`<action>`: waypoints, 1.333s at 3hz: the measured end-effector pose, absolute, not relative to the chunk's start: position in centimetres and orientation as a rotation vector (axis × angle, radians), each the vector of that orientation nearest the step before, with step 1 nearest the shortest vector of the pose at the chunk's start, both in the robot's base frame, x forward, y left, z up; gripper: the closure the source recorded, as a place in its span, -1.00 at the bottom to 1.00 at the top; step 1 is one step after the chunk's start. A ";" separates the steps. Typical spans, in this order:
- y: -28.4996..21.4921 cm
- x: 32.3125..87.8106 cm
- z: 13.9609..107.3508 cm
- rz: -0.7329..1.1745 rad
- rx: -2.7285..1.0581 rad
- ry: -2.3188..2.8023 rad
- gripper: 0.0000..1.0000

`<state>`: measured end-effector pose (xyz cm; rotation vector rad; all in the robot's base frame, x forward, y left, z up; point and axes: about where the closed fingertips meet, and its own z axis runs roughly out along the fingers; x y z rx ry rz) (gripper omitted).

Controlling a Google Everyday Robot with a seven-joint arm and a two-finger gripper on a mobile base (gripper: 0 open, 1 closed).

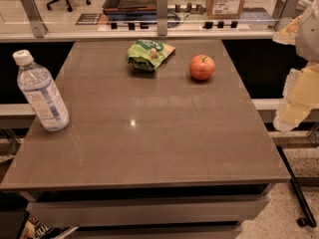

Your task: Move apple near blue plastic bottle

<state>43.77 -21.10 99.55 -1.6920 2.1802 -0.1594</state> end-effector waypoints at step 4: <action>-21.4 49.5 98.9 0.004 -1.514 2.027 -1.00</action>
Offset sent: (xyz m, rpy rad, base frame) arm 0.0234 -0.0052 -0.0040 0.1312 -0.0378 -0.0012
